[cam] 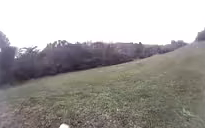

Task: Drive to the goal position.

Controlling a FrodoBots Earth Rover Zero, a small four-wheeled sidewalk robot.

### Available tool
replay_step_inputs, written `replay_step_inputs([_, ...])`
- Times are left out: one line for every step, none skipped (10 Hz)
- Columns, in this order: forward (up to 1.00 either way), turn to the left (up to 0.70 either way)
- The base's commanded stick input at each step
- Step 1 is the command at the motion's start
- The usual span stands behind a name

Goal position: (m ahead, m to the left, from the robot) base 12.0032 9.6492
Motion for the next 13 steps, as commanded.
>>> replay_step_inputs([0.70,0.00])
replay_step_inputs([0.70,0.00])
replay_step_inputs([0.70,0.00])
replay_step_inputs([0.70,0.00])
replay_step_inputs([0.70,0.00])
replay_step_inputs([0.70,0.00])
replay_step_inputs([0.70,0.00])
replay_step_inputs([0.70,0.00])
replay_step_inputs([0.70,0.00])
replay_step_inputs([0.76,0.00])
replay_step_inputs([0.82,0.00])
replay_step_inputs([0.85,0.00])
replay_step_inputs([0.85,0.00])
